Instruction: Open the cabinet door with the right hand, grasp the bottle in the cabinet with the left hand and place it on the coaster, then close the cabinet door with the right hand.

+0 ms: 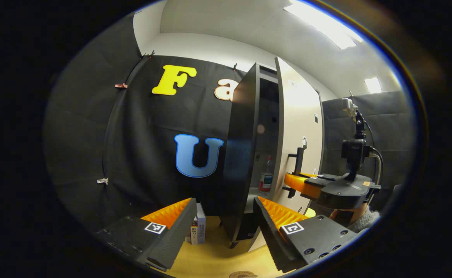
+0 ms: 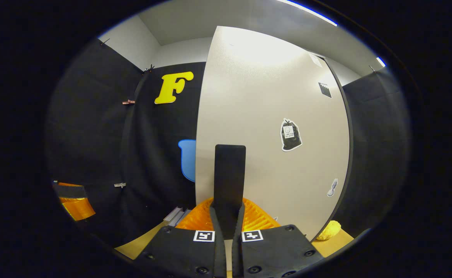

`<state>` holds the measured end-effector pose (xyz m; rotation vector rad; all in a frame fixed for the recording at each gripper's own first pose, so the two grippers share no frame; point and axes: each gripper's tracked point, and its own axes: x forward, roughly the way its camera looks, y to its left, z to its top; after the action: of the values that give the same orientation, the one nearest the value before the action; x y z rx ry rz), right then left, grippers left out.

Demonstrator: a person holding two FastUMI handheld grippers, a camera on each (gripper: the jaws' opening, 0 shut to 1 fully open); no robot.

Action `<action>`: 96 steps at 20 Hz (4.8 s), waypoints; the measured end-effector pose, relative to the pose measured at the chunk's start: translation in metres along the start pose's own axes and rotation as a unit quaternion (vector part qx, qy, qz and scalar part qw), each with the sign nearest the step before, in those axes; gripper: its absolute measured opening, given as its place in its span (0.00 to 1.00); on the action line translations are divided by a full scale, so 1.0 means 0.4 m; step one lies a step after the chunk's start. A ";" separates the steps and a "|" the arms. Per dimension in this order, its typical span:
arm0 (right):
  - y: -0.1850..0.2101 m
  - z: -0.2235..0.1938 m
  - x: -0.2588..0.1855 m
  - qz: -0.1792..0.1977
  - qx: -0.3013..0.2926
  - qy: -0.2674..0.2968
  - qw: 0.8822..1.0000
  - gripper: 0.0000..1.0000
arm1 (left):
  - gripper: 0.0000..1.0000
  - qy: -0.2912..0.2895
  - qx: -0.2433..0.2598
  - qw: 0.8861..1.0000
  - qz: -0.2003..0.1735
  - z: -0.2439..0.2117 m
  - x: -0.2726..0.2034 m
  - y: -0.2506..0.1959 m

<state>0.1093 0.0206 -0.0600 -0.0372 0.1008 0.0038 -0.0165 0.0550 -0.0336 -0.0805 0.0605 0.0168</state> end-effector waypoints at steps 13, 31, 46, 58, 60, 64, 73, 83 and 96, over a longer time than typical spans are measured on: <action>-0.133 0.017 -0.207 -0.029 -0.002 0.012 1.000 0.10 | 0.93 0.000 0.010 0.995 -0.104 -0.015 0.012 -0.217; -0.449 0.046 -0.414 -0.143 -0.041 -0.001 0.989 0.08 | 0.93 0.032 -0.010 0.965 -0.261 -0.077 0.164 -0.665; -0.701 0.050 -0.471 -0.073 -0.005 -0.004 0.997 0.05 | 0.93 0.017 0.007 0.977 -0.211 -0.103 0.343 -0.855; -0.850 0.049 -0.576 -0.102 0.000 -0.028 0.994 0.06 | 0.89 -0.022 0.054 0.997 -0.050 -0.085 0.694 -0.609; -0.928 0.045 -0.600 -0.167 -0.012 -0.027 0.985 0.06 | 0.93 -0.016 0.058 0.997 -0.051 -0.096 0.755 -0.593; -1.060 0.038 -0.635 -0.265 -0.014 -0.029 0.964 0.06 | 0.93 -0.017 0.089 0.994 -0.067 -0.117 0.861 -0.588; -1.166 0.036 -0.590 -0.341 -0.045 -0.032 0.939 0.83 | 0.95 0.008 0.079 0.997 -0.018 -0.214 1.063 -0.495; -1.179 -0.002 -0.496 -0.315 -0.033 -0.001 0.948 0.79 | 0.85 0.000 0.078 0.997 -0.003 -0.236 1.151 -0.462; -1.025 0.049 -0.604 -0.306 -0.010 -0.041 0.951 0.79 | 0.77 -0.030 0.061 0.995 -0.079 -0.083 0.819 -0.507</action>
<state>-0.1270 -0.3890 -0.0009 -0.0877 0.0033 -0.6140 0.3121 -0.1449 -0.0705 0.0381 -0.0045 -0.1417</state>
